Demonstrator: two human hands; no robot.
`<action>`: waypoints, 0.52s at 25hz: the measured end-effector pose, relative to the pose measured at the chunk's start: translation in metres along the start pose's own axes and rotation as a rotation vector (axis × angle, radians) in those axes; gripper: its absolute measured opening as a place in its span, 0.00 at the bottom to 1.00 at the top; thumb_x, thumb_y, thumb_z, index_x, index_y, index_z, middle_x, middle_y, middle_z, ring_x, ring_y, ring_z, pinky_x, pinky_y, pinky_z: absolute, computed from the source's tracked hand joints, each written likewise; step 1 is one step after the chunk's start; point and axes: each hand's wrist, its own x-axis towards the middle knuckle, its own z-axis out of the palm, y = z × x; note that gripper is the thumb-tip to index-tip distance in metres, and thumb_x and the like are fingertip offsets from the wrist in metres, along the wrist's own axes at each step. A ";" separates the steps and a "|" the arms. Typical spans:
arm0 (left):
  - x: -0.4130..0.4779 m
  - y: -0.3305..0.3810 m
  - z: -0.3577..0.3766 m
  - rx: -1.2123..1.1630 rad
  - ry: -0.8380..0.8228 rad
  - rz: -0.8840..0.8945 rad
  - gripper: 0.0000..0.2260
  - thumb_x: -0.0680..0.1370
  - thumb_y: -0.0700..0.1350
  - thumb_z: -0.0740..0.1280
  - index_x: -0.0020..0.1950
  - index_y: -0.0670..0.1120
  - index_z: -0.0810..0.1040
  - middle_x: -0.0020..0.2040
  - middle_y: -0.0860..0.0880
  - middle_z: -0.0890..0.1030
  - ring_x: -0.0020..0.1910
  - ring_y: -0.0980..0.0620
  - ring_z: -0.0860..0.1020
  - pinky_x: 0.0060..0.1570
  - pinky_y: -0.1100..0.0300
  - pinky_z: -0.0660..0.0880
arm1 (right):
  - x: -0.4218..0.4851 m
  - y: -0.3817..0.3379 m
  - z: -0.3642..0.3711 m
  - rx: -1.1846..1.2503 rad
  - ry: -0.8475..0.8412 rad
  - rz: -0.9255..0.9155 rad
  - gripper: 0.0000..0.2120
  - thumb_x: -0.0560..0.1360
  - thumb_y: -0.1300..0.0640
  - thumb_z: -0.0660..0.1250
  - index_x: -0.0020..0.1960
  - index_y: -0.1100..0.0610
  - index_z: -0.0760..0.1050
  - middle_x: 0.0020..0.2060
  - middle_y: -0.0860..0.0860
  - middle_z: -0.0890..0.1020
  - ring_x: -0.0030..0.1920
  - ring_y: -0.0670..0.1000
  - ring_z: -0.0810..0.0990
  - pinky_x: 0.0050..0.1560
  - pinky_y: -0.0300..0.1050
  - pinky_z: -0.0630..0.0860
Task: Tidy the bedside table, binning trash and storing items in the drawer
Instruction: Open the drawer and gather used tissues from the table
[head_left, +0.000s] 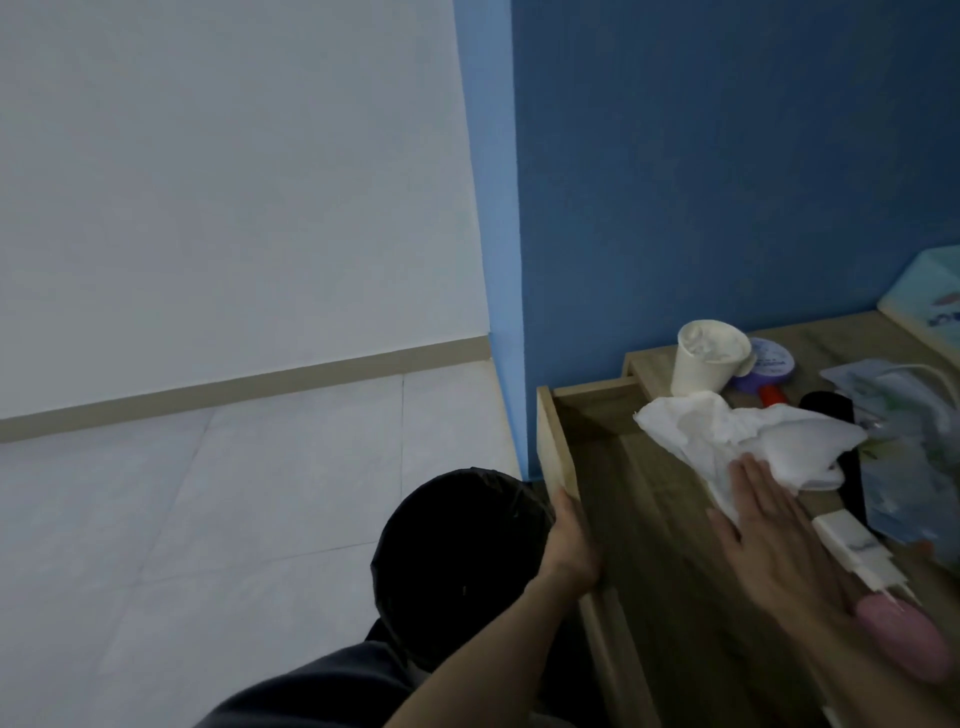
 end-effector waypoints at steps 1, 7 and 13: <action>-0.001 -0.004 -0.004 0.003 0.004 -0.006 0.32 0.77 0.55 0.62 0.73 0.59 0.44 0.65 0.45 0.74 0.61 0.44 0.76 0.61 0.43 0.74 | 0.000 -0.001 0.000 -0.003 0.007 -0.005 0.30 0.77 0.50 0.58 0.74 0.60 0.53 0.75 0.57 0.57 0.75 0.54 0.55 0.73 0.51 0.50; 0.006 -0.024 -0.019 0.047 0.023 0.007 0.36 0.76 0.52 0.63 0.74 0.58 0.41 0.65 0.45 0.74 0.59 0.45 0.77 0.58 0.45 0.77 | 0.001 -0.002 0.002 -0.036 0.029 0.009 0.29 0.75 0.53 0.62 0.72 0.61 0.58 0.72 0.59 0.62 0.73 0.57 0.60 0.71 0.53 0.53; 0.007 -0.023 -0.019 0.046 0.021 0.022 0.34 0.76 0.56 0.62 0.74 0.58 0.44 0.66 0.46 0.73 0.61 0.46 0.76 0.61 0.45 0.75 | 0.002 0.002 0.004 -0.042 0.021 0.041 0.30 0.75 0.46 0.55 0.68 0.65 0.65 0.68 0.63 0.69 0.68 0.61 0.68 0.67 0.59 0.61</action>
